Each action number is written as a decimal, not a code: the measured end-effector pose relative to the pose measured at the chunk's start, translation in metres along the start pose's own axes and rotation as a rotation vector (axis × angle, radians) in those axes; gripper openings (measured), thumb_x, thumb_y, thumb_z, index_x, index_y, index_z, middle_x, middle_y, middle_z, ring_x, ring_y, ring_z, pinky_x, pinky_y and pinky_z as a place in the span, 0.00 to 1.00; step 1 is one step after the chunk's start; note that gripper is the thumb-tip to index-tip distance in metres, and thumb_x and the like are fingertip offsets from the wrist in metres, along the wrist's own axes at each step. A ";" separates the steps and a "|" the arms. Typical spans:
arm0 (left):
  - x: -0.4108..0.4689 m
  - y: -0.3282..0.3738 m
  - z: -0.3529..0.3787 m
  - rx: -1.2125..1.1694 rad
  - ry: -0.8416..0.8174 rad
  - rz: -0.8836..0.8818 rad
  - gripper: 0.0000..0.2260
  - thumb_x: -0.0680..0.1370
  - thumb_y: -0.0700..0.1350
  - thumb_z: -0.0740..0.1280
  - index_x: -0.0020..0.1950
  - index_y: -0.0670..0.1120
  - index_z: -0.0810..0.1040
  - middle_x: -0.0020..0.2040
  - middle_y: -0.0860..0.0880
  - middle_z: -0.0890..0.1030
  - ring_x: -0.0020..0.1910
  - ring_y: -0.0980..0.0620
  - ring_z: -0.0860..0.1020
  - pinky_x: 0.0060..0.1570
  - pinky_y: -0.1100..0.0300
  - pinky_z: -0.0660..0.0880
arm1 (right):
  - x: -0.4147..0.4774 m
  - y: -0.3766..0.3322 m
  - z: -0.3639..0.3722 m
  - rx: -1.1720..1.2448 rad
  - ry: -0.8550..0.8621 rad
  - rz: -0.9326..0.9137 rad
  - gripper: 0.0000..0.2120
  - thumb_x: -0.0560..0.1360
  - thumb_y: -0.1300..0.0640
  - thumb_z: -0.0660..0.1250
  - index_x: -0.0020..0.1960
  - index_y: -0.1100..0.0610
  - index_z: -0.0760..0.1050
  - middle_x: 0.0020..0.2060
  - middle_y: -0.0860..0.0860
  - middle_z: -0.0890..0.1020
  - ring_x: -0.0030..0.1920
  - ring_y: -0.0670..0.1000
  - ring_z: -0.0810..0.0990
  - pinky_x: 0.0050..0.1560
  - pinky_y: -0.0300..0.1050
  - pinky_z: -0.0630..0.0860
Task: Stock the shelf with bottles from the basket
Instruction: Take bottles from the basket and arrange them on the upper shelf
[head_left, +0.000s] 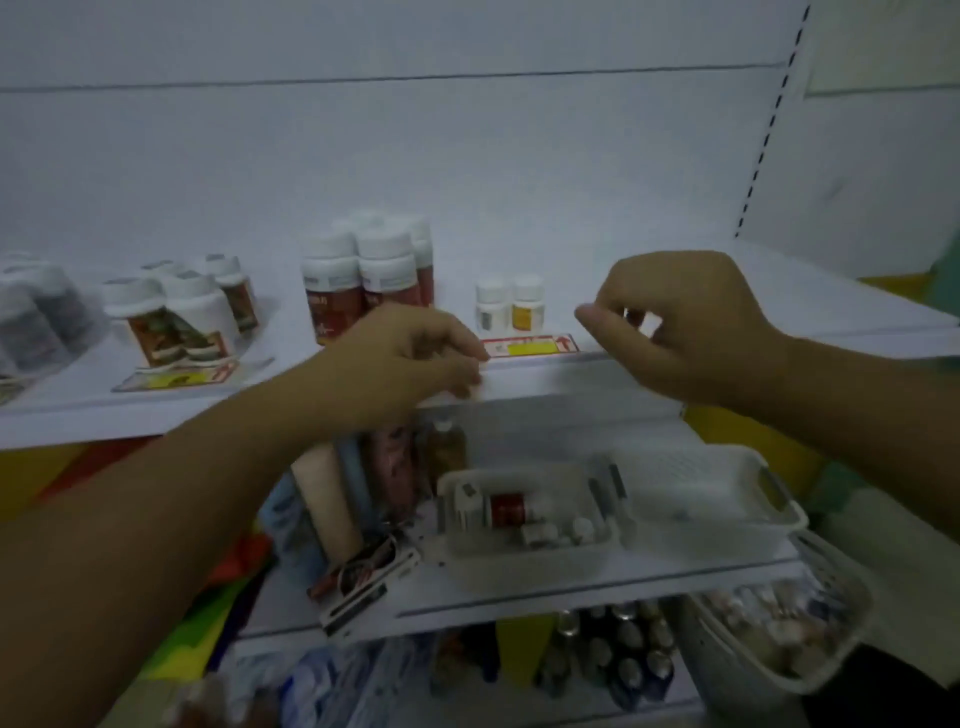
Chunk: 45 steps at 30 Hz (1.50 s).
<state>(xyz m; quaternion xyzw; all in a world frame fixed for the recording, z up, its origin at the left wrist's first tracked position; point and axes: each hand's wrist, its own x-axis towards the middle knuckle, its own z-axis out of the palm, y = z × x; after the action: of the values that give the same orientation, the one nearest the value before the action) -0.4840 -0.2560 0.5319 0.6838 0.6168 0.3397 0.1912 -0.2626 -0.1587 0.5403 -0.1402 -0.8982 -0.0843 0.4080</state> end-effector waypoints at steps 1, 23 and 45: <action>-0.001 -0.005 0.018 0.043 -0.071 -0.024 0.04 0.74 0.42 0.68 0.46 0.50 0.81 0.42 0.50 0.85 0.39 0.59 0.83 0.43 0.67 0.79 | -0.024 -0.004 -0.001 0.018 -0.032 -0.029 0.17 0.74 0.53 0.62 0.29 0.58 0.74 0.25 0.51 0.77 0.26 0.47 0.69 0.32 0.36 0.60; 0.060 -0.280 0.234 0.572 0.006 -0.515 0.27 0.74 0.47 0.63 0.73 0.51 0.60 0.74 0.51 0.63 0.73 0.49 0.60 0.67 0.47 0.59 | -0.187 0.081 0.333 0.364 -0.850 1.109 0.33 0.70 0.56 0.70 0.70 0.56 0.59 0.67 0.55 0.68 0.58 0.59 0.76 0.55 0.58 0.77; 0.002 -0.134 0.165 -0.385 0.371 -0.462 0.07 0.70 0.43 0.74 0.42 0.45 0.78 0.33 0.55 0.82 0.31 0.63 0.78 0.30 0.71 0.72 | -0.157 0.034 0.165 0.527 -0.324 0.825 0.22 0.68 0.48 0.71 0.60 0.50 0.73 0.50 0.42 0.74 0.49 0.43 0.75 0.47 0.30 0.70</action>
<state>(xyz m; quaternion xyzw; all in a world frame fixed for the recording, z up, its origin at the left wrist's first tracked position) -0.4642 -0.2056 0.3262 0.4044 0.7039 0.5160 0.2733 -0.2700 -0.1112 0.3151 -0.3863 -0.8106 0.3358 0.2844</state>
